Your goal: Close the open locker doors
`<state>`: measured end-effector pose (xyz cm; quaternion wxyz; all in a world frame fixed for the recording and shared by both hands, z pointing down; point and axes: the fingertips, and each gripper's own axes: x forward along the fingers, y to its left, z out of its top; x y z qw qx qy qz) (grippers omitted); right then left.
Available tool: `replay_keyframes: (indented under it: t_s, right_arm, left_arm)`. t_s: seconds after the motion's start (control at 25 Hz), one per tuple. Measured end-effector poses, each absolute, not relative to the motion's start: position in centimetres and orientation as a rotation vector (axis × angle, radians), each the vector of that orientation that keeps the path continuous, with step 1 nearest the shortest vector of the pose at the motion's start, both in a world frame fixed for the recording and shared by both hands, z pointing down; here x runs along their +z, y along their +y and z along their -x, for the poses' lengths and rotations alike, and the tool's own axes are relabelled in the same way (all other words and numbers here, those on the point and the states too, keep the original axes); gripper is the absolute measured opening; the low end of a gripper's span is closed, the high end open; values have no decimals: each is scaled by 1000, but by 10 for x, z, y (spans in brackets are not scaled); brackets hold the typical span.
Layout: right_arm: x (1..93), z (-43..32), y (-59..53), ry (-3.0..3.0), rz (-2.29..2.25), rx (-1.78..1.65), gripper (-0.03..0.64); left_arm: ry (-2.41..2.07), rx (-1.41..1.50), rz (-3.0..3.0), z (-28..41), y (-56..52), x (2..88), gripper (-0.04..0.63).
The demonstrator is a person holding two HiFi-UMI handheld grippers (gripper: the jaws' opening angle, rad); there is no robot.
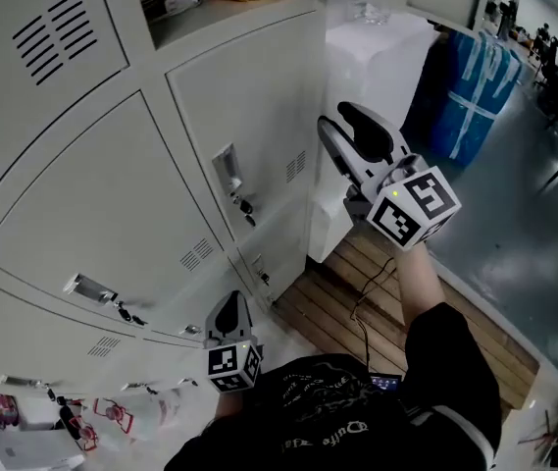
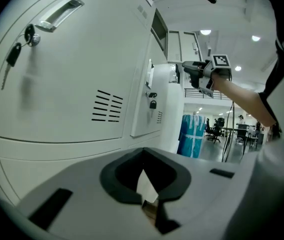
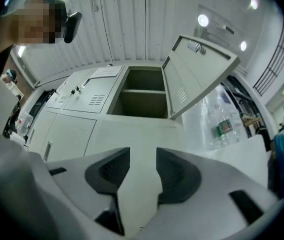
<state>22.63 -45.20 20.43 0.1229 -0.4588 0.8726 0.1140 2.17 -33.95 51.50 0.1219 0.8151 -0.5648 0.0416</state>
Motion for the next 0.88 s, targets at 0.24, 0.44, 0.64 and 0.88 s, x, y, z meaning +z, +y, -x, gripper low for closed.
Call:
replay_keyframes:
  t_s: [0.24,0.44,0.64,0.88]
  right_arm:
    - [155,-321,-441,2379,1514,414,155]
    - [117,-396,-435,2252,1582,379,155]
    - [88,-433,-441,2262,1547,351,161]
    - [63,-451,-450,2255,1513,314,161]
  left_arm:
    - [-1562,130,-2444,-61,-342,512,8]
    - [-1487,168,-2475,-92,-338,519,8]
    - [-1389,188,-2542,-130,-333,511,8]
    - [-1345,223,-2583,-145,-324,515,8]
